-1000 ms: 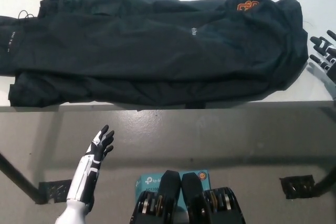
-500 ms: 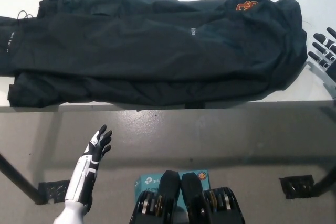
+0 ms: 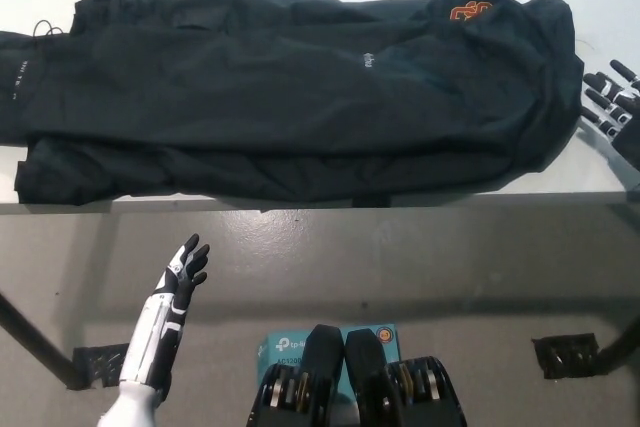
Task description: The robot grabs the right edges of the black jacket on the table, and folds it in half
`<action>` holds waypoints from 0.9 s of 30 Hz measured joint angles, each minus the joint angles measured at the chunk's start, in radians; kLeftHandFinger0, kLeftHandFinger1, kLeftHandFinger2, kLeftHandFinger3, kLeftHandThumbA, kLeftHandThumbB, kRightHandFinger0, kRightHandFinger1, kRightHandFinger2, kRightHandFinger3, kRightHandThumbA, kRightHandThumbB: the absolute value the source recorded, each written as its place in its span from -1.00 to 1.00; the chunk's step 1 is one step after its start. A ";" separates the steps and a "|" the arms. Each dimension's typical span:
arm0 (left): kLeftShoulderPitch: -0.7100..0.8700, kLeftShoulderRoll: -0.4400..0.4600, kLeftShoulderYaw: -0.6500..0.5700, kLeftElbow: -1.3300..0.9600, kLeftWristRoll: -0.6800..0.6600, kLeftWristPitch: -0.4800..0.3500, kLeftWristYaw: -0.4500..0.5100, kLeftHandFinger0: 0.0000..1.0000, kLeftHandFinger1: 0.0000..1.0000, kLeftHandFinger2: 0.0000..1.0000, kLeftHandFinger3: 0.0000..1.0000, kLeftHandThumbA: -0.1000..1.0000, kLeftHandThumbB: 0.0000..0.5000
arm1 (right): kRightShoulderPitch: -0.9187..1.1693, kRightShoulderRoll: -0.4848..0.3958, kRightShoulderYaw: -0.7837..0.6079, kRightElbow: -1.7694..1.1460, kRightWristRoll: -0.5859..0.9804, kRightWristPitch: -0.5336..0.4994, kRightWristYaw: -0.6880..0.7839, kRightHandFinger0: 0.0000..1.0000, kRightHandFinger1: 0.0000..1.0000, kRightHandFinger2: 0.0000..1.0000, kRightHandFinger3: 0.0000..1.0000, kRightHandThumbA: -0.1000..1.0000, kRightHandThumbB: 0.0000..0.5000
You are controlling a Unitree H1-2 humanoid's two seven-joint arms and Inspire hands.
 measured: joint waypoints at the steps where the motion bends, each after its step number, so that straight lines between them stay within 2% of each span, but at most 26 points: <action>1: 0.000 0.000 0.000 0.000 0.002 -0.001 0.000 1.00 1.00 1.00 1.00 1.00 0.17 | 0.000 0.000 0.001 -0.002 -0.021 -0.004 0.000 1.00 1.00 1.00 1.00 1.00 0.39; 5: 0.000 0.000 0.000 0.000 0.007 -0.006 0.000 1.00 1.00 1.00 1.00 1.00 0.19 | 0.000 0.001 0.012 -0.011 -0.089 -0.021 -0.004 1.00 1.00 1.00 1.00 1.00 0.48; 7: 0.000 0.000 0.000 0.000 0.009 -0.007 0.000 1.00 1.00 1.00 1.00 1.00 0.20 | 0.000 0.002 0.013 -0.020 -0.121 -0.026 -0.007 1.00 1.00 1.00 1.00 1.00 0.37; 15: 0.000 0.001 0.001 0.000 0.015 -0.013 0.000 1.00 1.00 1.00 1.00 1.00 0.24 | 0.000 0.010 -0.004 -0.056 -0.198 -0.031 -0.012 1.00 1.00 1.00 1.00 1.00 0.36; 19: 0.000 0.001 0.000 0.000 0.015 -0.014 0.000 1.00 1.00 1.00 1.00 1.00 0.19 | 0.000 0.011 -0.016 -0.056 -0.226 -0.032 -0.011 1.00 1.00 1.00 1.00 1.00 0.44; 24: 0.000 0.001 0.000 0.000 0.017 -0.016 0.000 1.00 1.00 1.00 1.00 1.00 0.16 | 0.000 0.019 -0.023 -0.044 -0.256 -0.032 -0.010 1.00 1.00 1.00 1.00 0.99 0.41; 25: 0.000 0.001 0.000 0.000 0.018 -0.017 0.000 1.00 1.00 1.00 1.00 1.00 0.19 | 0.000 0.022 -0.025 -0.042 -0.260 -0.032 -0.010 1.00 1.00 1.00 1.00 1.00 0.30; 27: 0.000 0.001 0.001 0.001 0.018 -0.018 0.000 1.00 1.00 1.00 1.00 1.00 0.23 | 0.000 0.030 -0.029 -0.038 -0.267 -0.033 -0.007 1.00 1.00 1.00 1.00 1.00 0.35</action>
